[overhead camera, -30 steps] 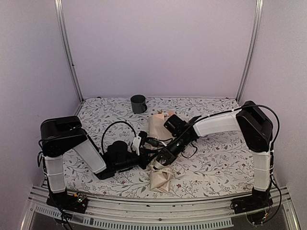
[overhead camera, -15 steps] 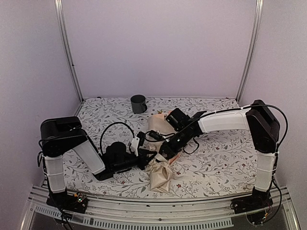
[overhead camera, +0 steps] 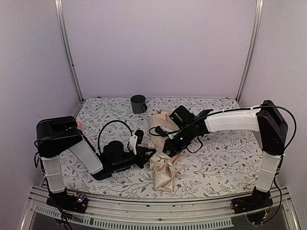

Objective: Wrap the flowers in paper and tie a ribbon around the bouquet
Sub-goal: Cross the half-tied ribbon over the folded bouquet, then tie the half-tied ribbon around the folded bouquet.

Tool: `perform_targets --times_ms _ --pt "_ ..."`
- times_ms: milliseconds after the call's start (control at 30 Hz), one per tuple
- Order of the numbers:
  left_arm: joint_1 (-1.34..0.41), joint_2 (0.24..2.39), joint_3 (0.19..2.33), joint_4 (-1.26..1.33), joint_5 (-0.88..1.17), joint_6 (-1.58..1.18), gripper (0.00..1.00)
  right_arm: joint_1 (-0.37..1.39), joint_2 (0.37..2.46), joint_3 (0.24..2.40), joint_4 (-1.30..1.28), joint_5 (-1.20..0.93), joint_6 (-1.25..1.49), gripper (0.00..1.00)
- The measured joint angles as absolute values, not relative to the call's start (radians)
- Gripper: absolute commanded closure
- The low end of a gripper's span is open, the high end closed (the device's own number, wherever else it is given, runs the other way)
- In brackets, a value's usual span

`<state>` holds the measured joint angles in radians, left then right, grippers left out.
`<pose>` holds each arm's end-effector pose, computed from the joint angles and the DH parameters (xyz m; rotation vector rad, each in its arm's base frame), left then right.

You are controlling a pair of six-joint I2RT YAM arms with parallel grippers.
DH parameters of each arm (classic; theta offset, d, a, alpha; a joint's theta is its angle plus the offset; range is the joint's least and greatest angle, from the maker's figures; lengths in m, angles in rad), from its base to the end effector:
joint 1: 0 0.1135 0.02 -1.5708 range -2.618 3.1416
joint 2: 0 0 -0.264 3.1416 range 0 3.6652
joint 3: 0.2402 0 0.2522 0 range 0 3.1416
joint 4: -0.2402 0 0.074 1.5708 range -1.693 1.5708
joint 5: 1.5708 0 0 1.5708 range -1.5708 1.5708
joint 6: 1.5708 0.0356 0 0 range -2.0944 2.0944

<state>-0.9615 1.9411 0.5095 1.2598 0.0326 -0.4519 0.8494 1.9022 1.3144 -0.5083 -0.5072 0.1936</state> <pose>0.1804 -0.2606 0.1066 0.4949 1.7986 -1.0423 0.2453 0.3051 0.1837 -1.0760 2.6138 0.9739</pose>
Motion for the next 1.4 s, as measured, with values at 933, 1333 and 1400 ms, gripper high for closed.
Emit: perform_targets --times_ms 933,1333,1400 --pt "-0.961 1.942 0.503 1.278 0.036 -0.486 1.00 0.713 1.662 1.070 -0.404 -0.372 0.392 1.00" --pt "-0.947 1.942 0.472 1.242 0.002 -0.604 1.00 0.579 1.539 0.751 -0.307 -0.410 0.478 1.00" --pt "-0.941 1.942 0.459 1.241 -0.004 -0.624 1.00 0.533 1.516 0.704 -0.279 -0.430 0.484 1.00"
